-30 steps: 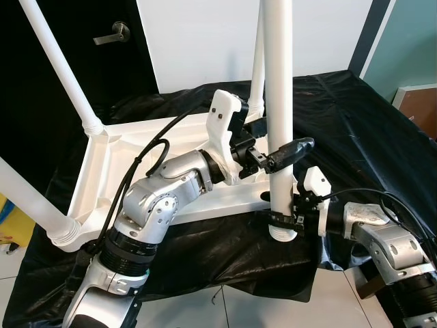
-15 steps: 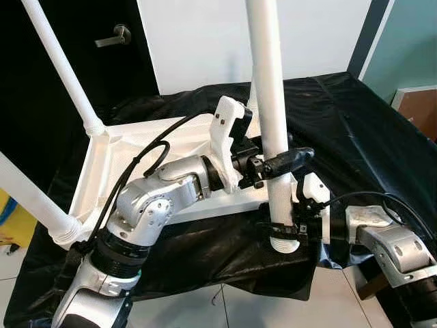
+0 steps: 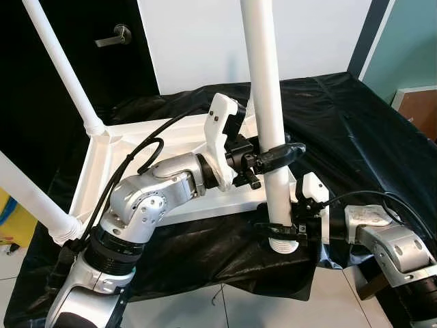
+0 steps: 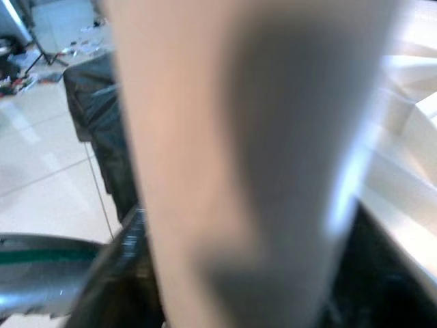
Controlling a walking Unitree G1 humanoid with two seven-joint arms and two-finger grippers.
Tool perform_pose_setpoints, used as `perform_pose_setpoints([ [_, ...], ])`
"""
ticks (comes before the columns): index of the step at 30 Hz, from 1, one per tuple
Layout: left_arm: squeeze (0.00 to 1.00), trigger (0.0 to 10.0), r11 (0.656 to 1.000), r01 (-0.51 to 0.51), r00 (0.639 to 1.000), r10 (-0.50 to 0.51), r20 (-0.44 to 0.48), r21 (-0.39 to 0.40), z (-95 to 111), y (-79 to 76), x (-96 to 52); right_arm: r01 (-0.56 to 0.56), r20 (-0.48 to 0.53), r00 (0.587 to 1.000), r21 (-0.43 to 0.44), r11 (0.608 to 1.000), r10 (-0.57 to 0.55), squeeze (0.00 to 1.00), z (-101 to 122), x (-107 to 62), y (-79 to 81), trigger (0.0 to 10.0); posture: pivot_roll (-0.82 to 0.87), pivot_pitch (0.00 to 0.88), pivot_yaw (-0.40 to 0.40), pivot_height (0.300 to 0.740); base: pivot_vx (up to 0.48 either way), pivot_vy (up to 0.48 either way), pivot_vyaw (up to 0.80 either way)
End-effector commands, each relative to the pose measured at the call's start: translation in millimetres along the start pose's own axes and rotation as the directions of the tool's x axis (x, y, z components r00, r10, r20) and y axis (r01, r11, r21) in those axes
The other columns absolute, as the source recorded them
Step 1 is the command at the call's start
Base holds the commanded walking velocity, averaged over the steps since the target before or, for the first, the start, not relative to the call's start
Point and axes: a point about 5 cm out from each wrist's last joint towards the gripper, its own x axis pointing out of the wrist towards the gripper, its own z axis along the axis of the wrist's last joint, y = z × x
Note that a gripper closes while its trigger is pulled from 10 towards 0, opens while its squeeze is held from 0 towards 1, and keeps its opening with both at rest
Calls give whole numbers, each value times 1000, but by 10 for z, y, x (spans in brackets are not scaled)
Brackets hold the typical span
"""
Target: Building children table
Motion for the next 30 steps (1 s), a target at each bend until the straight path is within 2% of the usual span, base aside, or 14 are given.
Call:
perform_pose_setpoints([
  [1, 0, 10000, 954, 299, 954, -298, -18, 35, 33, -175, 1, 20, 34, 999, 0, 1000, -20, 1000, 72, -16, -34, 10000, -153, 9, 32, 740, 0, 0, 0],
  [3, 0, 10000, 956, 291, 957, -291, -18, 38, 41, -169, 5, 23, 37, 999, 0, 1000, -23, 1000, 79, -16, -36, 10000, -153, 9, 32, 740, 0, 0, 0],
  [4, 0, 10000, 968, 247, 969, -247, -18, 51, 65, -123, 26, 42, 49, 998, -11, 999, -42, 1000, 98, -15, -48, 10000, -152, 9, 32, 740, 0, 0, 0],
  [8, 0, 10000, 970, 237, 972, -236, -19, 54, 70, -111, 31, 47, 52, 998, -14, 999, -47, 1000, 103, -14, -51, 10000, -152, 9, 32, 740, 0, 0, 0],
  [9, 0, 10000, 980, 192, 981, -191, -24, 57, 87, -52, 41, 89, 74, 993, -11, 996, -88, 1000, 131, -5, -87, 10000, -151, 10, 32, 740, 0, 0, 0],
  [10, 0, 10000, 989, 139, 990, -138, -26, 53, 107, 15, 52, 133, 98, 986, -5, 991, -132, 765, 159, 10, -120, 10000, -151, 11, 32, 740, 0, 0, 0],
  [12, 0, 10000, 989, 139, 990, -138, -26, 53, 107, 15, 52, 133, 98, 986, -5, 991, -132, 765, 159, 10, -120, 10000, -151, 11, 32, 740, 0, 0, 0],
  [13, 0, 10000, 995, 89, 996, -88, -23, 52, 134, 75, 61, 178, 110, 978, -14, 984, -175, 0, 181, 32, -148, 10000, -151, 12, 32, 740, 0, 0, 0],
  [16, 0, 10000, 998, 46, 999, -45, -21, 52, 155, 116, 70, 220, 121, 969, -17, 975, -216, 0, 194, 55, -172, 10000, -151, 14, 33, 740, 0, 0, 0],
  [18, 0, 10000, 999, -11, 1000, 12, -19, 43, 182, 153, 97, 284, 149, 949, -14, 959, -279, 0, 232, 111, -191, 10000, -150, 15, 33, 740, 0, 0, 0],
  [24, 0, 10000, 996, -67, 998, 67, 6, 57, 231, 181, 123, 386, 150, 914, -31, 922, -378, 0, 266, 190, -219, 10000, -148, 16, 32, 740, 0, 0, 0],
  [30, 0, 10000, 990, -119, 993, 117, 20, 77, 260, 224, 142, 438, 152, 890, -26, 899, -429, 0, 285, 245, -217, 10000, -148, 13, 30, 740, 0, 0, 0],
])
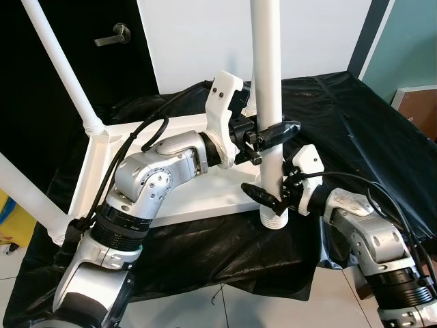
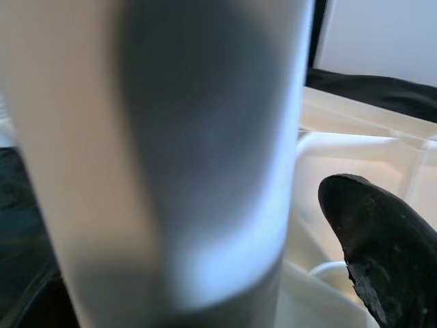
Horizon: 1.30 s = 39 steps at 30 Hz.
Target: Building children table
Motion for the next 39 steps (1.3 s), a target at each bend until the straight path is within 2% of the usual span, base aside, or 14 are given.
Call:
perform_pose_setpoints([
  [1, 0, 10000, 999, -36, 999, 35, 36, 30, 98, 24, 47, 61, -5, 998, -5, 998, -61, 0, 22, 71, 41, 10000, -150, 11, 29, 740, 0, 0, 0],
  [8, 0, 10000, 994, -104, 993, 103, 56, 22, 137, 66, 90, 169, 1, 986, 25, 985, -170, 0, 2, 166, 132, 10000, -151, 4, 27, 740, 0, 0, 0],
  [12, 0, 10000, 993, -113, 992, 112, 60, 19, 142, 69, 95, 188, 1, 982, 36, 981, -189, 0, 0, 182, 146, 10000, -151, 4, 27, 740, 0, 0, 0],
  [15, 0, 10000, 986, -164, 981, 163, 102, 0, 191, 43, 176, 318, 8, 947, 85, 944, -320, 0, 14, 284, 173, 10000, -149, 0, 23, 740, 0, 0, 0],
  [21, 0, 10000, 983, -182, 975, 181, 126, -4, 220, 4, 245, 411, 8, 910, 110, 905, -415, 0, 26, 344, 170, 10000, -140, 0, 20, 740, 0, 0, 0],
  [33, 0, 10000, 985, -173, 975, 171, 141, 5, 265, -60, 306, 453, 3, 890, 94, 886, -456, 0, 37, 426, 220, 10000, -136, 0, 24, 740, 0, 0, 0],
  [34, 0, 10000, 986, -169, 976, 166, 140, 9, 264, -75, 316, 455, 4, 889, 86, 886, -457, 0, 40, 433, 231, 4784, -138, 0, 26, 740, 0, 0, 0],
  [35, 0, 10000, 986, -169, 976, 166, 140, 9, 264, -75, 316, 455, 4, 889, 86, 886, -457, 0, 40, 433, 231, 4784, -138, 0, 26, 740, 0, 0, 0],
  [36, 0, 10000, 986, -167, 976, 164, 141, 10, 264, -82, 322, 456, 2, 889, 86, 886, -457, 0, 38, 436, 238, 588, -138, 0, 26, 740, 0, 0, 0],
  [37, 0, 10000, 986, -166, 976, 163, 142, 11, 265, -87, 327, 456, 0, 889, 86, 886, -457, 0, 36, 437, 243, 0, -138, 0, 26, 740, 0, 0, 0],
  [39, 0, 10000, 986, -164, 977, 160, 143, 12, 266, -94, 333, 452, 1, 891, 82, 888, -454, 0, 36, 438, 254, 0, -141, 0, 26, 740, 0, 0, 0],
])
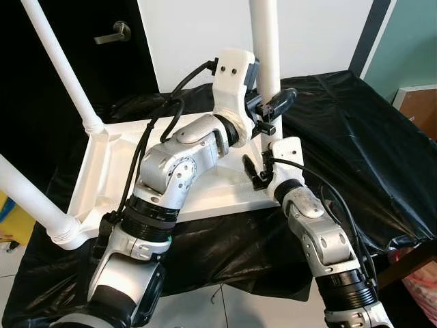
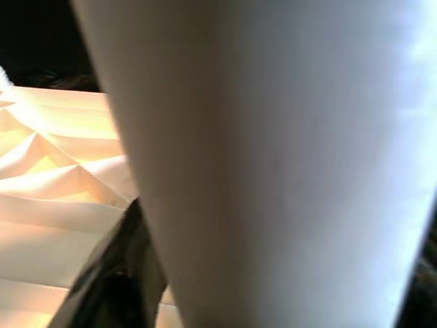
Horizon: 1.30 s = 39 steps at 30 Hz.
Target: Building children table
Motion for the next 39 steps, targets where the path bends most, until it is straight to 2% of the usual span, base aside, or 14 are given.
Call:
perform_pose_setpoints([
  [1, 0, 10000, 995, 102, 994, -102, 43, 1, 100, -195, 61, -44, -13, 999, -1, 999, 44, 0, -19, 21, 110, 0, -141, 0, 26, 740, 0, 0, 0],
  [11, 0, 10000, 989, 148, 988, -148, 39, 11, 83, -284, 76, -51, -20, 998, -1, 999, 51, 0, -39, 7, 139, 0, -143, 0, 25, 740, 0, 0, 0],
  [16, 0, 10000, 989, 151, 987, -150, 59, -10, 95, -287, 76, -27, -27, 999, 48, 998, 29, 0, -41, 15, 115, 0, -140, 0, 26, 740, 0, 0, 0],
  [17, 1000, 10000, 988, 151, 987, -149, 63, -21, 100, -281, 74, -16, -31, 999, 57, 998, 18, 0, -41, 21, 102, 10000, -139, 0, 26, 740, 0, 0, 0],
  [29, 1000, 10000, 993, 120, 990, -119, 81, -10, 128, -222, 64, 58, -45, 998, 115, 992, -53, 0, -38, 47, -3, 10000, -137, 0, 28, 740, 0, 0, 0],
  [30, 0, 10000, 994, 113, 990, -112, 88, -6, 137, -211, 61, 74, -44, 997, 119, 990, -69, 0, -36, 47, -29, 10000, -136, 0, 28, 740, 0, 0, 0],
  [36, 0, 10000, 996, 92, 991, -91, 97, -1, 150, -182, 50, 116, -42, 993, 124, 986, -111, 0, -38, 44, -105, 10000, -135, 0, 28, 740, 0, 0, 0],
  [38, 0, 10000, 997, 75, 993, -76, 94, 7, 129, -150, 30, 177, -39, 984, 115, 977, -174, 0, -50, 30, -225, 10000, -135, 3, 30, 740, 0, 0, 0],
  [39, 0, 10000, 997, 75, 993, -76, 94, 7, 129, -150, 30, 177, -39, 984, 115, 977, -174, 0, -50, 30, -225, 10000, -135, 3, 30, 740, 0, 0, 0],
])
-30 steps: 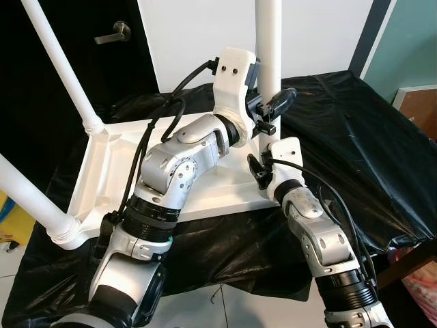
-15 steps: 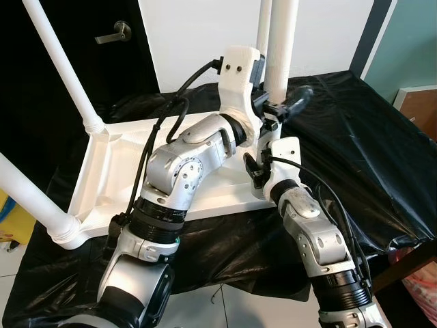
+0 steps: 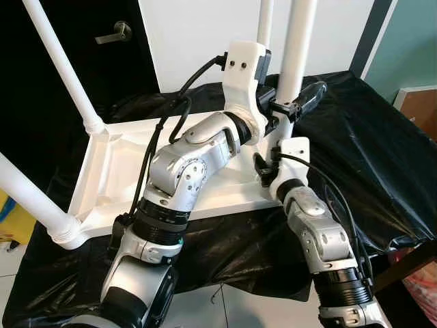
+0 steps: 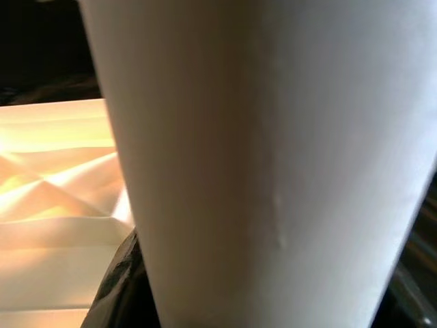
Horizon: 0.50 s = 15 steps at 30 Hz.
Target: Building children table
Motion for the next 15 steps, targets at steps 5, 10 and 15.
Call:
perform_pose_setpoints([
  [5, 0, 10000, 999, 29, 999, -29, 13, 38, 22, -3, -34, 62, 25, 998, -11, 998, -62, 0, 28, 11, -129, 10000, -135, 9, 30, 740, 0, 0, 0],
  [10, 0, 10000, 999, 23, 1000, -23, 6, 43, -9, 17, -67, 94, 40, 995, -37, 995, -92, 0, 19, 0, -227, 10000, -134, 15, 30, 740, 0, 0, 0],
  [15, 0, 10000, 999, 20, 1000, -20, -2, 51, -49, 32, -102, 110, 47, 993, -43, 993, -108, 0, 1, -12, -296, 10000, -134, 17, 32, 740, 0, 0, 0],
])
